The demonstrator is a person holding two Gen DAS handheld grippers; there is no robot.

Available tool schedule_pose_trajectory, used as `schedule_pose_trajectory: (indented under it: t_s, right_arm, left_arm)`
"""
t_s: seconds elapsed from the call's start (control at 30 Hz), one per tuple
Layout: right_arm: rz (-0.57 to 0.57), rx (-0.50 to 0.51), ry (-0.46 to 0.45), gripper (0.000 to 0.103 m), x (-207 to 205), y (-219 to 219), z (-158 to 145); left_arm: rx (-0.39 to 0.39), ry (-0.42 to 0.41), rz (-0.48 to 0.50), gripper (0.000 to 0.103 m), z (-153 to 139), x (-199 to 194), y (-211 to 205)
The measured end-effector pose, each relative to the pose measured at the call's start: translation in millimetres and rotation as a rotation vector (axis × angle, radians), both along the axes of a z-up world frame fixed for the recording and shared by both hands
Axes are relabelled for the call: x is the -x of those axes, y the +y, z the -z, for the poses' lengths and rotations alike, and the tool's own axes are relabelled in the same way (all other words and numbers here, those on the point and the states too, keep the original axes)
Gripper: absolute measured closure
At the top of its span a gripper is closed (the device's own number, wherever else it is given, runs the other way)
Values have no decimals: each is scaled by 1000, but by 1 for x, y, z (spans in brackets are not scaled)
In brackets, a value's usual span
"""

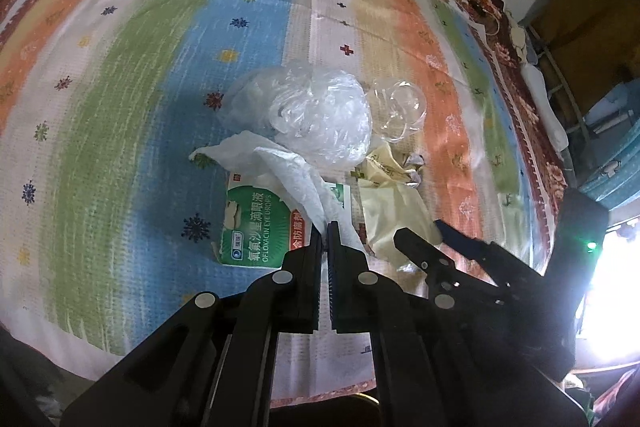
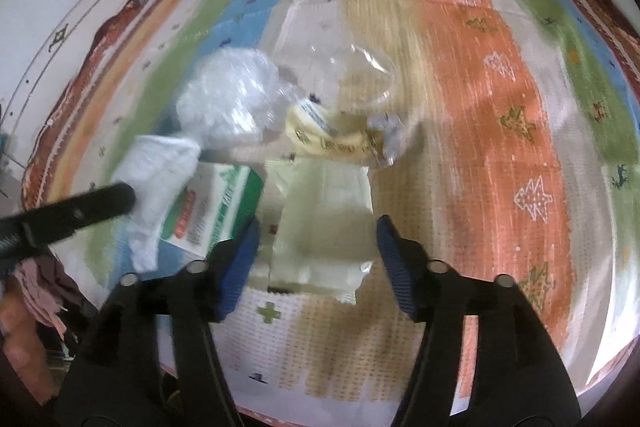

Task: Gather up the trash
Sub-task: 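Lift and carry the white plastic and yellow packet in both grippers over the bin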

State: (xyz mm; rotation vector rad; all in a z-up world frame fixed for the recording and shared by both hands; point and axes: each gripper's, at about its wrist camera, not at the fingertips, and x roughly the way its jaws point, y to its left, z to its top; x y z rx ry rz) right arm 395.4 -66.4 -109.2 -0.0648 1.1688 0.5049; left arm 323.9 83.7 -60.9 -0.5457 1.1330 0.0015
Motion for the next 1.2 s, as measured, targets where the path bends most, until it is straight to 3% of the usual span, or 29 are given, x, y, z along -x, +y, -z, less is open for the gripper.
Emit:
schedule_pose_trajectory:
  t_s: [0.03,0.17,0.43,0.8,1.2]
  right_arm:
    - [1,0,8,65,0,-2,2]
    - [-16,1,15,71,3,-4,2]
    - [-47,-24,16,76,11,-2,-13]
    - [-80,-49,-37,77,34,-6,-48]
    - [-95,-98,-100,77,75,-17,-90]
  left_arm:
    - [-1,-2,2,101,-1,1,-1]
    - [0,-17,21,101,-7,4,-6]
    - [-4,-50,35,101,-26,13,-13]
    - [-26,-138,48,101,-64,44,-21]
    - [3,-218,50,101,-87,92,-18]
